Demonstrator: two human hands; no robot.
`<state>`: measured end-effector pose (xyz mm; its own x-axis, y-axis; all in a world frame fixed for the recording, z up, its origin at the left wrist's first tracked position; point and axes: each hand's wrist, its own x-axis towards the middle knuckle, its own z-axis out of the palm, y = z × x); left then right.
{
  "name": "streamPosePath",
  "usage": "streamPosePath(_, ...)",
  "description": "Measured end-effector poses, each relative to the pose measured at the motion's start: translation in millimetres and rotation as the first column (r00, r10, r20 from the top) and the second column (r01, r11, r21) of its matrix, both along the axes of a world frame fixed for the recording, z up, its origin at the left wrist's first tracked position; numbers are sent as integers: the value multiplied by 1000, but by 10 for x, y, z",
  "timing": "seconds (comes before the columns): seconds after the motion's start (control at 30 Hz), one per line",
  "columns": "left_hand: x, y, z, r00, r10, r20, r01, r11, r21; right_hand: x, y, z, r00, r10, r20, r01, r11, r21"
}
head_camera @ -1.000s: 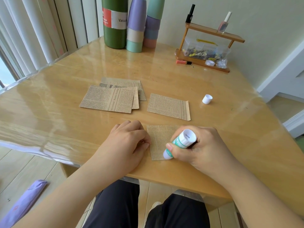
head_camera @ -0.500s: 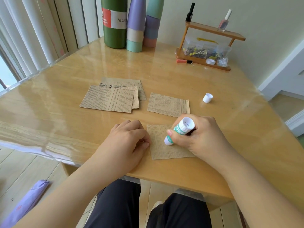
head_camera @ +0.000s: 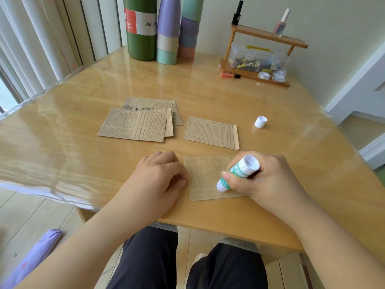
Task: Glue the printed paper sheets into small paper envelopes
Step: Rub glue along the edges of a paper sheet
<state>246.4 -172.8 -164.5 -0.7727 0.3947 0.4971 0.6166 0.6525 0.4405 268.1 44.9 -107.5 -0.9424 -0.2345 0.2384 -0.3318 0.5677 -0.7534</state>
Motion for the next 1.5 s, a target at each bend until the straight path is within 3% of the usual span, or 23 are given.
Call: streamPosePath(1.5, -7, -9, 12, 1000, -8, 28, 8, 1000, -3, 121, 374, 15, 994, -105, -42, 108, 992, 65)
